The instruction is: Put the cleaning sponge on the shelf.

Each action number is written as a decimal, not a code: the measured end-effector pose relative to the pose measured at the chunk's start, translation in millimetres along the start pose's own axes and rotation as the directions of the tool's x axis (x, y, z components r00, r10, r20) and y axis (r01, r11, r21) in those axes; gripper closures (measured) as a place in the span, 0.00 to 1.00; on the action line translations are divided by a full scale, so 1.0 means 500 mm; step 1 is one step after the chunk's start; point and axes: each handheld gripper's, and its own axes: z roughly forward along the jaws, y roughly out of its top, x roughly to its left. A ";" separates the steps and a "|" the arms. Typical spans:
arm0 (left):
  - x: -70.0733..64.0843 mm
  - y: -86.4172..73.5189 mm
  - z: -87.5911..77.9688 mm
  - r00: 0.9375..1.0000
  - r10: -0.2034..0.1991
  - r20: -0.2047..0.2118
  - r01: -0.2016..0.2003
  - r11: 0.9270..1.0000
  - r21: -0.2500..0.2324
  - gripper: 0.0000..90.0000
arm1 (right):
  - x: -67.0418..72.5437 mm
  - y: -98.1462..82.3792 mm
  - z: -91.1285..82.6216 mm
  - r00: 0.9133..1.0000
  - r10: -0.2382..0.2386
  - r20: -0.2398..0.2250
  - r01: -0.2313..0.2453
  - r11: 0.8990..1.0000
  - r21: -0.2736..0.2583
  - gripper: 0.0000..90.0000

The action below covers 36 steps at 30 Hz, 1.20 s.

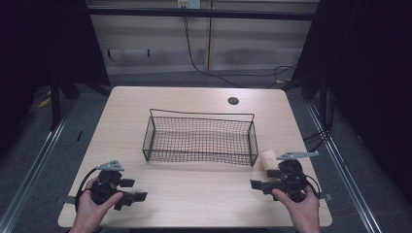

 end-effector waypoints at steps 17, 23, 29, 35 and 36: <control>-0.002 -0.001 0.002 1.000 -0.004 0.005 0.004 1.000 0.005 0.22 | -0.035 0.060 -0.027 0.999 0.016 0.050 -0.020 0.998 0.067 0.25; -0.002 -0.001 0.003 1.000 -0.002 0.003 0.002 1.000 0.006 0.22 | -0.050 0.082 -0.026 0.998 0.028 0.053 -0.035 0.991 0.131 0.22; -0.002 -0.001 0.003 1.000 -0.001 0.006 0.001 1.000 0.005 0.22 | -0.070 0.103 -0.027 0.996 0.057 0.066 -0.068 0.982 0.179 0.20; -0.002 -0.001 0.002 1.000 -0.005 0.004 0.005 1.000 0.004 0.22 | -0.086 0.113 -0.024 0.996 0.069 0.064 -0.082 0.972 0.220 0.20; -0.002 -0.001 0.002 1.000 -0.005 0.004 0.005 1.000 0.004 0.22 | -0.086 0.113 -0.024 0.996 0.069 0.064 -0.082 0.972 0.220 0.20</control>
